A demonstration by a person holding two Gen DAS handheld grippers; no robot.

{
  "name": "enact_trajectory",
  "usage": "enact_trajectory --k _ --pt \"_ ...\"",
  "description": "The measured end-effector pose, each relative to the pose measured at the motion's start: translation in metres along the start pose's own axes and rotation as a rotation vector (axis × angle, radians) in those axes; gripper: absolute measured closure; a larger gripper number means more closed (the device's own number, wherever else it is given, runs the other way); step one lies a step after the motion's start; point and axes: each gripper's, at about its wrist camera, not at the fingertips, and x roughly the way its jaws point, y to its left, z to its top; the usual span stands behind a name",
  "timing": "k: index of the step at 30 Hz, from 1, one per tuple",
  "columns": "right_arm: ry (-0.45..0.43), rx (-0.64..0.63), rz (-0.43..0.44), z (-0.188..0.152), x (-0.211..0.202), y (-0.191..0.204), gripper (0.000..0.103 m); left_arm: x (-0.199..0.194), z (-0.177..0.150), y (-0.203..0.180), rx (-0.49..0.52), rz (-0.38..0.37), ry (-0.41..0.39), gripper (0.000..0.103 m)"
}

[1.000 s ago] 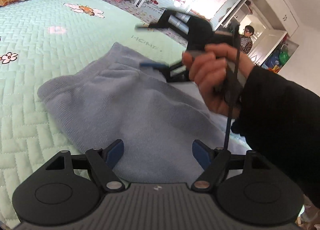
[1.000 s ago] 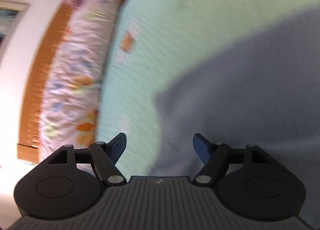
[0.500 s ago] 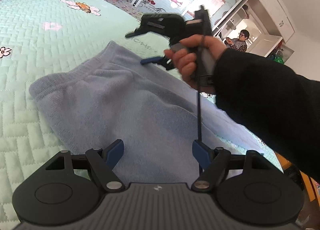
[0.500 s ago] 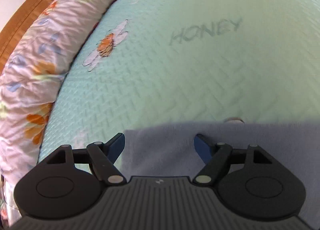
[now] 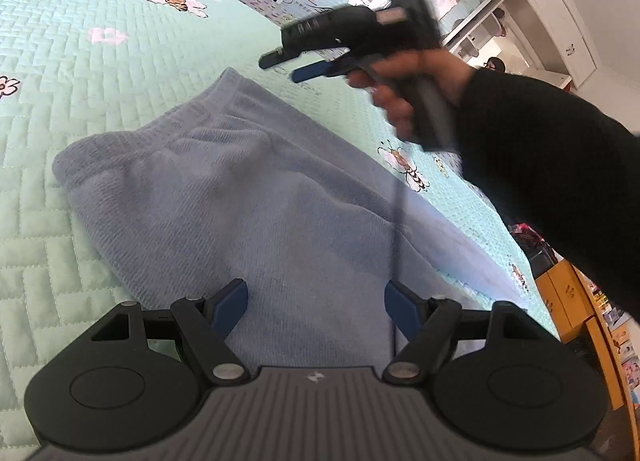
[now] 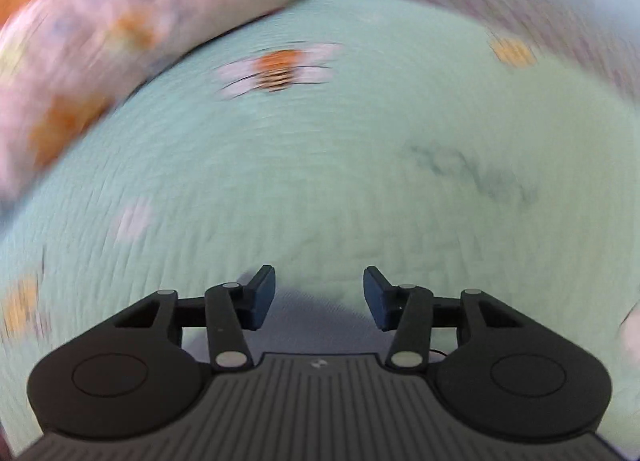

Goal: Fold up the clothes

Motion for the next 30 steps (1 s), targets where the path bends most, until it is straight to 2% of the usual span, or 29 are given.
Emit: enact_trajectory --k 2,5,7,8,9,10,11,13,15,16,17,18,19,20,22,25,27,29,30 --pt "0.021 -0.218 -0.081 -0.014 -0.006 0.022 0.04 -0.001 0.0 0.002 -0.014 -0.007 0.001 0.025" --pt "0.102 -0.458 -0.167 -0.039 0.009 0.032 0.04 -0.002 0.0 0.003 -0.02 -0.007 0.004 0.025" --pt "0.134 -0.505 -0.162 -0.046 0.022 0.028 0.04 -0.002 -0.001 0.003 -0.018 -0.003 0.006 0.025" --pt "0.126 -0.505 -0.15 -0.045 0.025 0.025 0.036 -0.001 -0.001 0.002 -0.017 -0.002 0.007 0.025" --pt "0.116 -0.504 -0.138 -0.043 0.028 0.021 0.03 -0.001 -0.001 0.002 -0.016 -0.001 0.009 0.025" --pt "0.11 -0.503 -0.145 -0.039 0.03 0.019 0.015 -0.001 -0.001 0.003 -0.017 0.0 0.009 0.025" --pt "0.117 -0.502 -0.138 -0.036 0.033 0.016 0.005 -0.001 -0.001 0.003 -0.017 0.0 0.01 0.025" --pt "0.132 -0.5 -0.121 -0.03 0.038 0.008 0.004 0.0 -0.001 0.003 -0.019 0.0 0.012 0.025" --pt "0.167 -0.449 -0.045 -0.026 0.044 -0.003 0.014 0.0 0.0 0.003 -0.024 -0.001 0.014 0.025" --pt "0.2 -0.398 0.038 -0.022 0.045 -0.009 0.041 0.001 0.0 0.004 -0.027 -0.002 0.015 0.025" --pt "0.213 -0.371 0.079 -0.019 0.041 -0.009 0.051 0.002 0.001 0.004 -0.031 -0.002 0.015 0.025" --pt "0.211 -0.392 0.078 -0.018 0.038 -0.005 0.066 0.002 0.001 0.004 -0.036 -0.005 0.017 0.025" --pt "0.213 -0.423 0.072 -0.019 0.036 0.002 0.085 0.001 0.001 0.004 -0.038 -0.005 0.016 0.024" --pt "0.209 -0.444 0.058 -0.018 0.034 0.007 0.095 0.001 0.0 0.003 -0.037 -0.005 0.015 0.024" --pt "0.189 -0.459 0.051 -0.01 0.03 0.006 0.098 0.0 -0.001 0.003 -0.035 -0.004 0.013 0.024" --pt "0.116 -0.363 0.021 0.012 0.029 -0.014 0.099 0.0 -0.003 0.002 -0.031 -0.001 0.011 0.024" --pt "0.139 -0.32 0.008 0.01 0.042 -0.018 0.098 0.001 -0.003 0.0 -0.026 0.001 0.017 0.024" --pt "0.155 -0.312 -0.025 0.002 0.055 -0.015 0.09 0.001 -0.004 0.0 -0.023 0.002 0.016 0.024" --pt "0.123 -0.297 -0.047 0.0 0.05 -0.012 0.088 0.001 -0.004 0.0 -0.022 0.002 0.016 0.024"
